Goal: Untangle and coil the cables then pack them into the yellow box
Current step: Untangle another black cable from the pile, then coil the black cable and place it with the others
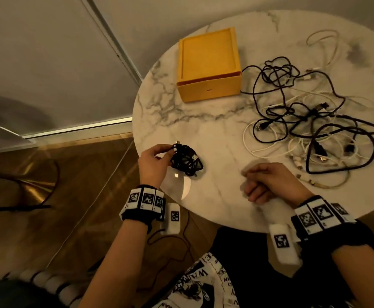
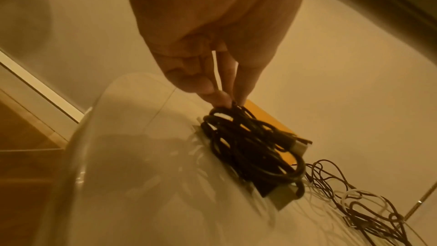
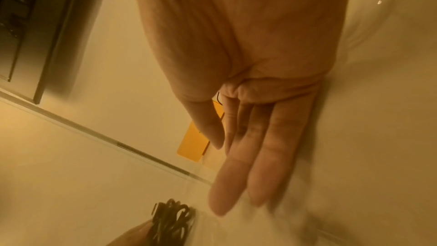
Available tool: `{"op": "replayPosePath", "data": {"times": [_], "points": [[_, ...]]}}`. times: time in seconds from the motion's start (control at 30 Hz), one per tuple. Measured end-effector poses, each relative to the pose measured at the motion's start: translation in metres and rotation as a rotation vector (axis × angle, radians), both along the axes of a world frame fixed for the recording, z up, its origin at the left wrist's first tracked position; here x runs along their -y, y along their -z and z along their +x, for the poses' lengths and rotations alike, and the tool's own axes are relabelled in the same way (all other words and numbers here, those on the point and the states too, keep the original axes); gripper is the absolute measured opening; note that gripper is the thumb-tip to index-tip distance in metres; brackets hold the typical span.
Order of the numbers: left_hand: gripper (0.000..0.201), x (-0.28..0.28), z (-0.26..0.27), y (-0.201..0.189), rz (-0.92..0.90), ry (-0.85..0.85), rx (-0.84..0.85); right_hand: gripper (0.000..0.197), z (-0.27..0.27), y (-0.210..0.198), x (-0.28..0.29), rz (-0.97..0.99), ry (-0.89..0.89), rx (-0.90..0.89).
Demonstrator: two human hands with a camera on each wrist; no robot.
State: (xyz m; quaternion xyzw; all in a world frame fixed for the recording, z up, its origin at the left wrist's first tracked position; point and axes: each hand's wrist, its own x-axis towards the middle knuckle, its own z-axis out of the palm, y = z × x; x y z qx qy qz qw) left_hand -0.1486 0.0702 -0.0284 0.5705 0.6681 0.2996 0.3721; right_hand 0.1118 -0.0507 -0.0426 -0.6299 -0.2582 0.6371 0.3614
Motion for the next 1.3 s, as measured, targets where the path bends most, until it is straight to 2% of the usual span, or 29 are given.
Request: {"op": "replayPosePath", "data": {"times": [0.2, 0.33, 0.4, 0.43, 0.53, 0.6, 0.73, 0.9, 1.07, 1.23, 1.3], "points": [[0.019, 0.007, 0.002, -0.001, 0.131, -0.034, -0.103, 0.011, -0.002, 0.006, 0.006, 0.047, 0.035, 0.075], [0.016, 0.028, 0.028, -0.018, 0.323, 0.153, -0.029, 0.014, -0.001, 0.01, 0.016, 0.113, 0.043, 0.06], [0.013, 0.045, 0.049, -0.021, 0.25, 0.277, 0.07, 0.019, -0.002, 0.01, 0.019, 0.12, 0.076, 0.005], [0.012, 0.054, 0.066, -0.018, 0.152, 0.365, 0.136, 0.021, 0.004, 0.01, 0.021, 0.125, 0.1, -0.003], [0.018, 0.079, 0.093, 0.004, -0.122, 0.638, 0.115, 0.019, 0.01, 0.013, 0.032, 0.128, 0.123, -0.067], [0.021, 0.089, 0.107, 0.019, -0.213, 0.702, 0.091, 0.018, 0.018, 0.014, 0.045, 0.125, 0.159, -0.082], [0.018, 0.093, 0.12, 0.027, -0.129, 0.591, -0.032, 0.017, 0.036, 0.012, 0.074, 0.113, 0.232, -0.114], [0.02, 0.085, 0.125, 0.019, -0.215, 0.553, 0.04, 0.018, 0.04, 0.015, 0.079, 0.112, 0.292, -0.076], [0.017, 0.087, 0.126, 0.018, -0.255, 0.474, 0.081, 0.02, 0.026, 0.022, 0.075, 0.144, 0.353, 0.095], [0.013, 0.094, 0.127, 0.019, -0.173, 0.509, -0.027, 0.019, 0.024, 0.022, 0.077, 0.157, 0.388, 0.141], [0.014, 0.093, 0.129, 0.02, -0.193, 0.501, -0.005, 0.018, 0.026, 0.02, 0.077, 0.155, 0.384, 0.147]]}}
